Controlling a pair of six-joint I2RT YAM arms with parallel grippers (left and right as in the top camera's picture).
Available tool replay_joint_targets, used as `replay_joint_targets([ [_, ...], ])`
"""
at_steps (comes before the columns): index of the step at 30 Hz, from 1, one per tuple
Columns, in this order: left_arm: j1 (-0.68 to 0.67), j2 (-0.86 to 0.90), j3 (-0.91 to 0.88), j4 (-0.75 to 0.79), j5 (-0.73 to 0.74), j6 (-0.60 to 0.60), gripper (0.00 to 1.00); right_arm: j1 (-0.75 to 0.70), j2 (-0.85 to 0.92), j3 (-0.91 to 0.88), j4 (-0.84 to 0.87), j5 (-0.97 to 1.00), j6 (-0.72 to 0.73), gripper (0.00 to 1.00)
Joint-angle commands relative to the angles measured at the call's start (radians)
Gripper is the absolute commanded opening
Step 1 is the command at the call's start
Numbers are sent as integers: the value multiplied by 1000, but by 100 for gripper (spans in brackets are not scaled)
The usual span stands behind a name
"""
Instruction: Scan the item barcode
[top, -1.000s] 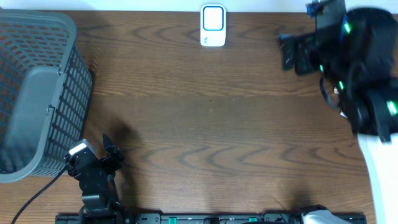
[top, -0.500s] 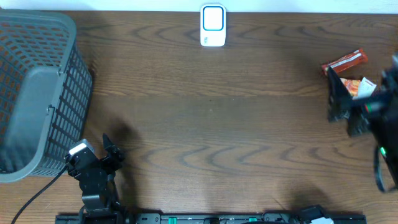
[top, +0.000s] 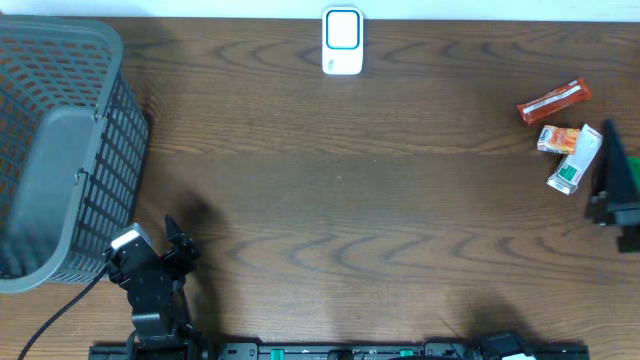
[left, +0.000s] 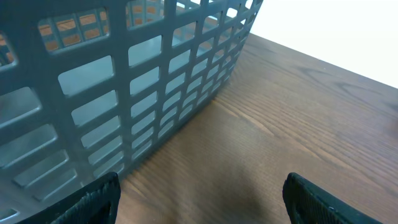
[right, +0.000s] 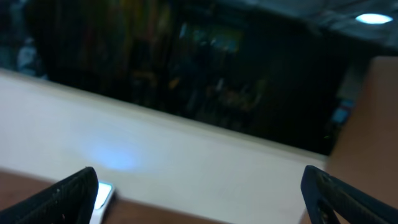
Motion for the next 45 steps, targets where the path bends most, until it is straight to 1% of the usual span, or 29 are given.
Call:
replay_joint_targets([
  [1,2,-3,-8,0,-13,-6,84,-72,-55,-10,43,-79,19,99],
  [6,2,-3,-8,0,-13,-6,84,-129,-194,-125,132,-116,45,99],
  [11,2,-3,-8,0,-13,-6,84,-139,-399,-362,261,-139,48,99],
  [17,2,-3,-8,0,-13,-6,84,-149,-613,-695,393,-138,193,99],
  [22,2,-3,-8,0,-13,-5,84,-170,-689,-979,619,-138,314,99],
  [27,2,-3,-8,0,-13,-6,84,-178,-706,-1220,817,-138,325,99],
  [30,2,-3,-8,0,-13,-6,84,-178,-762,-1347,895,-132,325,99],
  [32,2,-3,-8,0,-13,-6,84,-181,-829,-1415,907,-118,325,99],
  [34,2,-3,-8,0,-13,-6,84,-188,-816,-1450,940,-122,326,99],
  [38,2,-3,-8,0,-13,-6,84,-190,-825,-1499,930,-117,325,99],
  [45,2,-3,-8,0,-13,-6,84,-190,-825,-1599,877,-8,325,99],
])
